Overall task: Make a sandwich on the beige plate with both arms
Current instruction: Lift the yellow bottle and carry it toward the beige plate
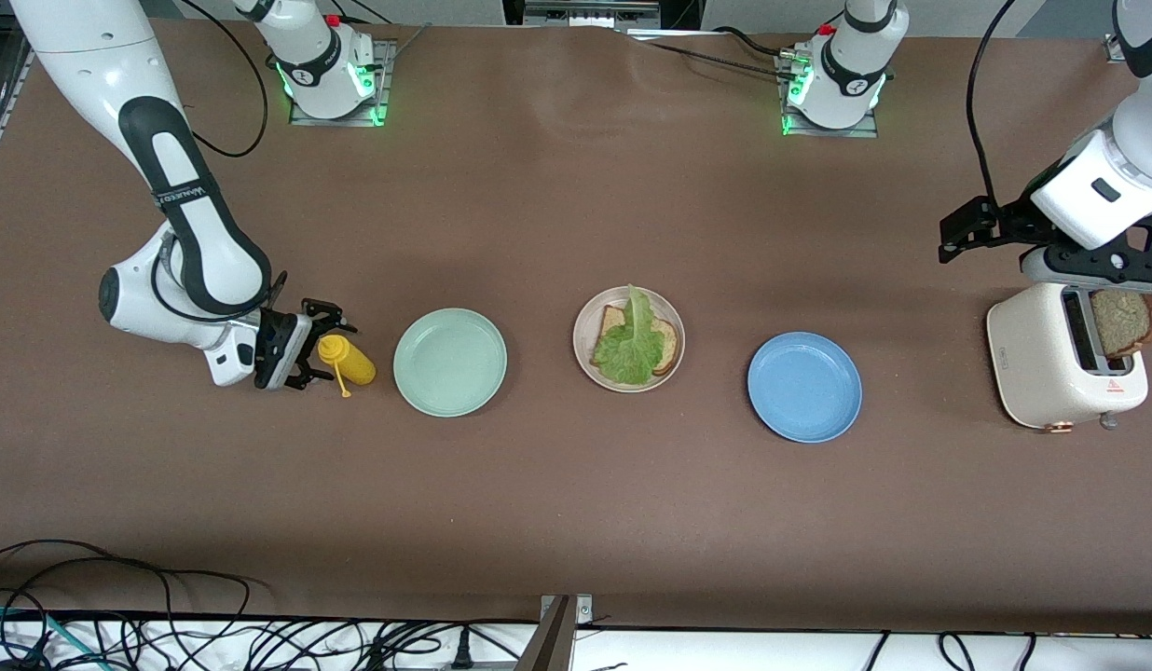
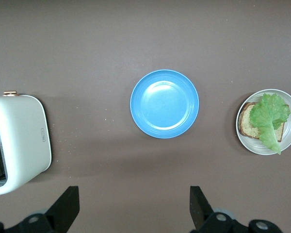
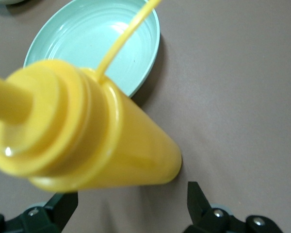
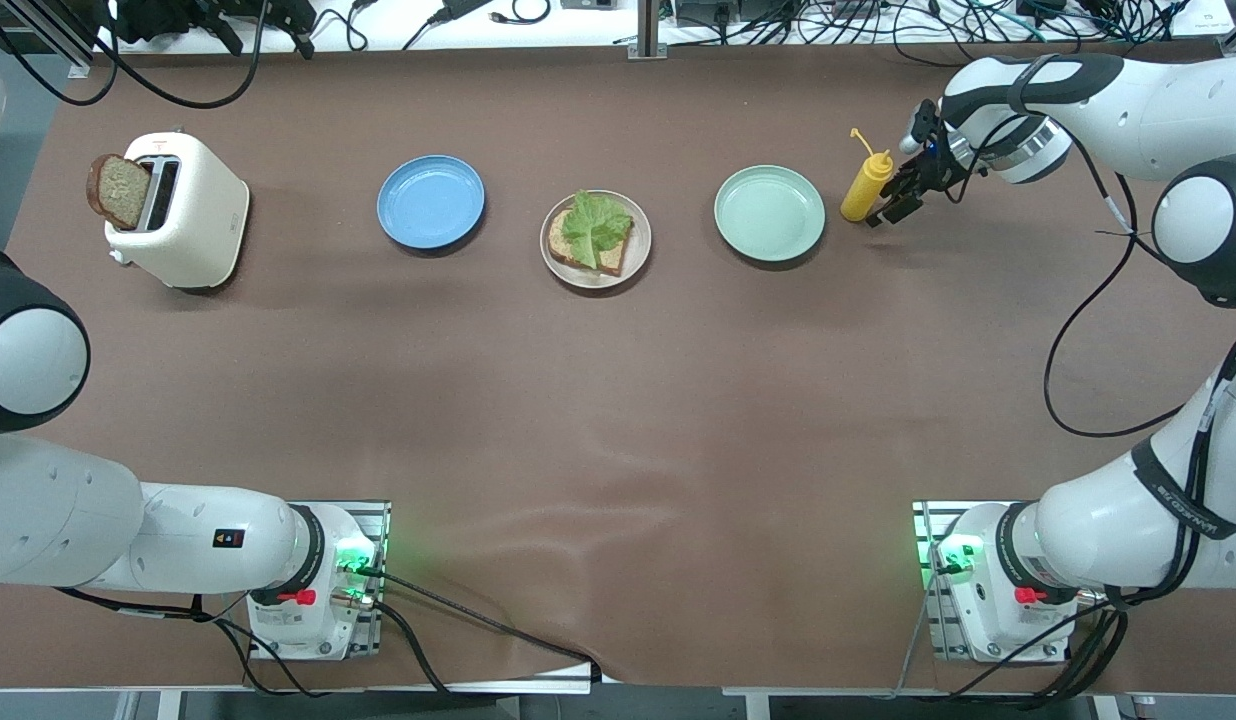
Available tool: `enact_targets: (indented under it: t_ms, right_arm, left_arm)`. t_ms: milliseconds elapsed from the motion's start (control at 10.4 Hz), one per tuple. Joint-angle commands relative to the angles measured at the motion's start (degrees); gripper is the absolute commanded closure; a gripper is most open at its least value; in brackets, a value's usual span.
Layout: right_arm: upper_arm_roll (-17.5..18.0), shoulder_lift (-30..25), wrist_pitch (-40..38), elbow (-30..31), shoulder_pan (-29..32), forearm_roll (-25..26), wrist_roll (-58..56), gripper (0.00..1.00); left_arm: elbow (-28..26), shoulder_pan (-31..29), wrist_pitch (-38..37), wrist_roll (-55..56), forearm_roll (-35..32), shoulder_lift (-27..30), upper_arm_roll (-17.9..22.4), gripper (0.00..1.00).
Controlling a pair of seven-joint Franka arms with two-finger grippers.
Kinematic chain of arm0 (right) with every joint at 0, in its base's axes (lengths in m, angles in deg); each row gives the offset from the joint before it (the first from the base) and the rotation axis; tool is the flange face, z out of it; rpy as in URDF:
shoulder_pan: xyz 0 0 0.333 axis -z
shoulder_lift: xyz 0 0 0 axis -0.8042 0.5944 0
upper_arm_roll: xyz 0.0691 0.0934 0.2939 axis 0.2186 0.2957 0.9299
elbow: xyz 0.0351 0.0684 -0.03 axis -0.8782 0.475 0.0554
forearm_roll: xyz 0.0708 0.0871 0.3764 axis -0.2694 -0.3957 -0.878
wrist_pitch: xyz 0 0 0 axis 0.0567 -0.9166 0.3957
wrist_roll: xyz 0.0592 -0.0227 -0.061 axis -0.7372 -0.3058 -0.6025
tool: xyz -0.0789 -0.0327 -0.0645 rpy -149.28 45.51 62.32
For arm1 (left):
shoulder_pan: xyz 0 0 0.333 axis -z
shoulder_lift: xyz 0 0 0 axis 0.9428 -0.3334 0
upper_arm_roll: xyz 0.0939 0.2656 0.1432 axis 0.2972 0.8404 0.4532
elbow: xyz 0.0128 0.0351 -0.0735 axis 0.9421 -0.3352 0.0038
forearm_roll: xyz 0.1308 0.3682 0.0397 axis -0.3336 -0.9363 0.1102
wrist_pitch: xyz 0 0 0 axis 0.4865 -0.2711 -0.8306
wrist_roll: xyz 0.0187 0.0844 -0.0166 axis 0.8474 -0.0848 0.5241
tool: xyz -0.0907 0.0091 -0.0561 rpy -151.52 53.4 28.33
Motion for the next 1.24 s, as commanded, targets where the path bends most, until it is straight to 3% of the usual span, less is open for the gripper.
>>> enact_targets:
  t_ms: [0, 862, 1149]
  right_arm:
    - [0.55, 1.52, 1.34, -1.05, -0.30, -1.79, -1.41, 0.00]
    - [2.57, 3.01, 5.21, -1.22, -0.74, -1.79, -2.20, 0.00]
    - [3.10, 3.10, 6.09, -1.22, -0.83, -1.79, -2.03, 0.19]
  left_arm:
    - [1.48, 0.09, -2.43, 0.36, 1.21, -0.22, -0.11, 0.00]
    - [1.30, -0.17, -3.49, 0.27, 1.21, -0.22, 0.06, 0.00]
    - [1.30, -0.26, -3.49, 0.27, 1.21, -0.31, 0.06, 0.00]
